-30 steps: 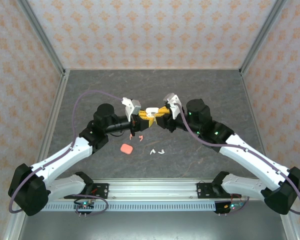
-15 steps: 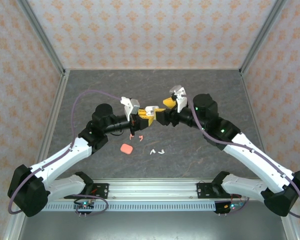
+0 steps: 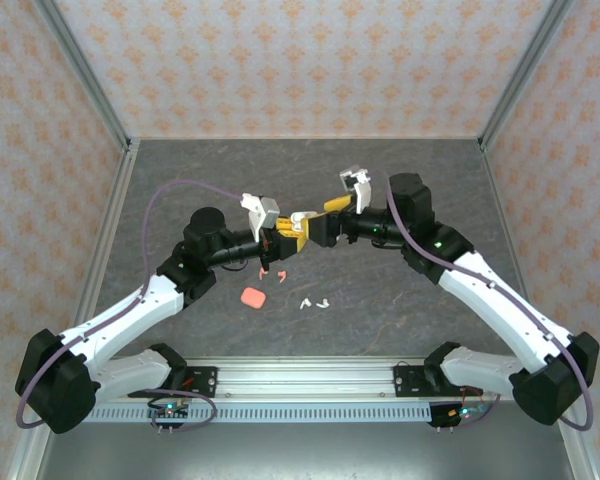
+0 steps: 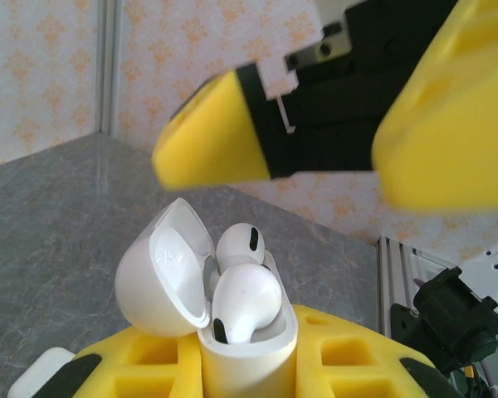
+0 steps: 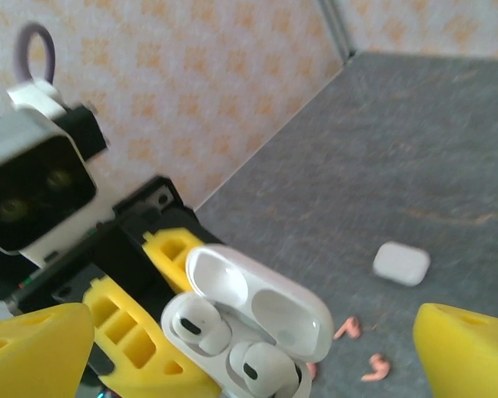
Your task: Insert the wireless bluetooth earbuds into the charging case
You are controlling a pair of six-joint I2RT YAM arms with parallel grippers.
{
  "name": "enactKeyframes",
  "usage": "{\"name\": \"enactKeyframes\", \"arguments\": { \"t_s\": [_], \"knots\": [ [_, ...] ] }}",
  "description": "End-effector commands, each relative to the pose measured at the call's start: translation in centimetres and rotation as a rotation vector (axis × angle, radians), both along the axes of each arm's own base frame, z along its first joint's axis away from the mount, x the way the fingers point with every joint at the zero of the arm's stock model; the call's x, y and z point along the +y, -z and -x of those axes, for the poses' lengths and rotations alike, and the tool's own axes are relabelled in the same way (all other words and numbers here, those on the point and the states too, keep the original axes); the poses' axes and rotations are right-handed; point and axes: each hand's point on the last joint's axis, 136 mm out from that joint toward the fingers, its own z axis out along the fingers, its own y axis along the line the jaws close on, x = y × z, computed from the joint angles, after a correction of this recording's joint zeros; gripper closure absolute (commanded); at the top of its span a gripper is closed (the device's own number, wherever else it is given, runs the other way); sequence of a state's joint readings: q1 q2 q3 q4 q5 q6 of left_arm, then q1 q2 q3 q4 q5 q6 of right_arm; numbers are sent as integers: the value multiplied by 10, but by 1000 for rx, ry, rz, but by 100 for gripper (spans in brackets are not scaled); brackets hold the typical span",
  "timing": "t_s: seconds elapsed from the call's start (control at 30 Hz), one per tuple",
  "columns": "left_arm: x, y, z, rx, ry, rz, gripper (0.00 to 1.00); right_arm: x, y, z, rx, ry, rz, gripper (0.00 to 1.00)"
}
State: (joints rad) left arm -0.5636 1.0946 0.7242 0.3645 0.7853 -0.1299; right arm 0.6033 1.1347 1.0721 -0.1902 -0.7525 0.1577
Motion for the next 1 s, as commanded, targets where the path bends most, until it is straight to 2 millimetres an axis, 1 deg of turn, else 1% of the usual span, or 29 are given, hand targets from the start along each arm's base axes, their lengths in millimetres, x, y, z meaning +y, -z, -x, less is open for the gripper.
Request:
{"name": "enactKeyframes", "arguments": {
  "t_s": [0.0, 0.07, 0.17, 0.23, 0.4, 0.5, 0.6, 0.8, 0.87, 0.9, 0.97],
  "knots": [
    [-1, -14, 9, -73, 32, 25, 100, 11, -6, 15, 43, -109, -64, 1],
    [-1, -14, 9, -70, 31, 23, 100, 14, -6, 19, 47, -139, -74, 1],
    [-2, -12, 8, -64, 31, 19, 100, 18, -15, 26, 33, -188, -107, 0],
    [-2, -11, 8, -60, 31, 17, 100, 19, -21, 30, 15, -204, -119, 2],
    [-2, -8, 8, -51, 28, 11, 100, 16, -33, 35, -47, -217, -149, 5],
    [-1, -7, 7, -47, 22, 5, 100, 13, -36, 39, -77, -214, -156, 6],
    [0, -5, 6, -43, 13, 0, 100, 8, -34, 41, -89, -197, -153, 6],
    [0, -5, 4, -42, 5, 1, 100, -2, -12, 35, -56, -116, -78, 5],
    [0, -4, 3, -37, 0, -2, 100, -7, -9, 33, -59, -88, -59, 5],
    [1, -3, 2, -32, -4, -5, 100, -10, -7, 31, -60, -62, -46, 5],
    [2, 1, -1, -18, -23, -17, 100, -22, 0, 19, -56, 39, 6, 3]
  ]
}}
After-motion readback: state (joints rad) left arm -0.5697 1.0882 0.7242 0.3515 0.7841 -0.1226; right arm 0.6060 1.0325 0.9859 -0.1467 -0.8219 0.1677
